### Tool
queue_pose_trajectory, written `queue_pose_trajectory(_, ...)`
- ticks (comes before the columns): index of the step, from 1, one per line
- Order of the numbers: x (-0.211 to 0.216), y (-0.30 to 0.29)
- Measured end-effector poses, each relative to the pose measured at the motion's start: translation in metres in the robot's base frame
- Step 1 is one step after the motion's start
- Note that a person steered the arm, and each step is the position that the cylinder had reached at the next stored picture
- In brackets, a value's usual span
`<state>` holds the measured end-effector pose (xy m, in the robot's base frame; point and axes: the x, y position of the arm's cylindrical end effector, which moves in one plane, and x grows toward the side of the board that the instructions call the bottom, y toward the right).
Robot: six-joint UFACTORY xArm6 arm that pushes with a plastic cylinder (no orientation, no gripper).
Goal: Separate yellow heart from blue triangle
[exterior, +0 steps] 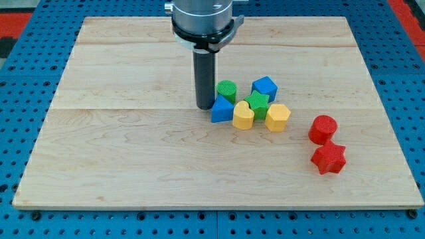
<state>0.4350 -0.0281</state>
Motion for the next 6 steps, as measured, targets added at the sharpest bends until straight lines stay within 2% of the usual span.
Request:
queue_pose_trajectory(1, 0.026, -0.049)
queue_pose_trajectory(2, 0.056, 0.005)
queue_pose_trajectory(3, 0.053, 0.070)
queue_pose_trajectory(5, 0.057, 0.080)
queue_pose_trajectory(6, 0.068, 0.107)
